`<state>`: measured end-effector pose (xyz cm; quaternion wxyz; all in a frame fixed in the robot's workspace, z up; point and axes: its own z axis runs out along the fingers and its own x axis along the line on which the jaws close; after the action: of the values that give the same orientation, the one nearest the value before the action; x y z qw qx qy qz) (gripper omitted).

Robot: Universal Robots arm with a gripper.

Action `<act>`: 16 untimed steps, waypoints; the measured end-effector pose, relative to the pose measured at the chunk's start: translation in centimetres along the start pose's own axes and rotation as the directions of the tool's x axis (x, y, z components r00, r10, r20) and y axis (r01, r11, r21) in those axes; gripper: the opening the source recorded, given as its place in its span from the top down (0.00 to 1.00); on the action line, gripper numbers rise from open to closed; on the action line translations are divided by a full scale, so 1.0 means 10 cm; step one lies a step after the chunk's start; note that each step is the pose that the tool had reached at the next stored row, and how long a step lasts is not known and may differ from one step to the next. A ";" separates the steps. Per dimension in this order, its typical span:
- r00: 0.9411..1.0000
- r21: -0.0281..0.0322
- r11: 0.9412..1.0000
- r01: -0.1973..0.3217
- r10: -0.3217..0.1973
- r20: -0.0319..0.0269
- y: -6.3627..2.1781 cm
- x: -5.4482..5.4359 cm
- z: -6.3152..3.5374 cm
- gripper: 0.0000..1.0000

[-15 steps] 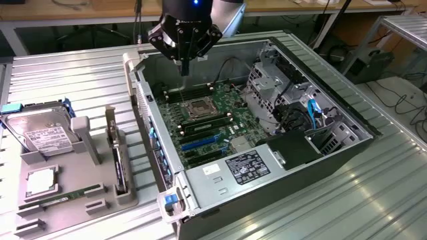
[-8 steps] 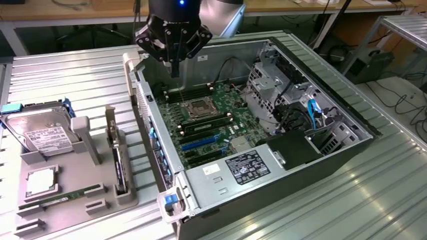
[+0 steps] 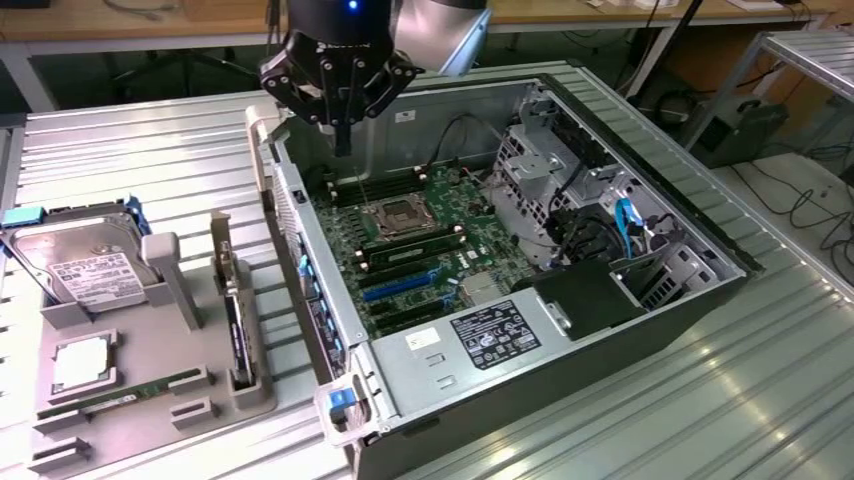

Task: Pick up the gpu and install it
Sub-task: 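Reach for the gpu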

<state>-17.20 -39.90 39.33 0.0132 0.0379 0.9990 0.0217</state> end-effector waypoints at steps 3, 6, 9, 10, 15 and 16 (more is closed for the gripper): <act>1.000 0.000 1.000 0.000 0.000 0.000 -0.003 0.04 -0.001 0.89; 1.000 0.000 1.000 0.000 0.000 0.000 -0.006 0.07 -0.002 0.89; 1.000 0.000 1.000 0.000 0.000 0.000 -0.009 0.12 -0.003 0.89; 1.000 0.000 1.000 0.000 0.000 0.000 -0.010 0.14 -0.003 0.89; 1.000 0.000 1.000 0.000 0.000 0.000 -0.016 0.21 -0.005 0.89; 1.000 0.000 1.000 0.000 0.000 0.000 -0.017 0.23 -0.005 0.89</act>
<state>-19.48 -39.90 39.31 0.0133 0.0378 0.9990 0.0217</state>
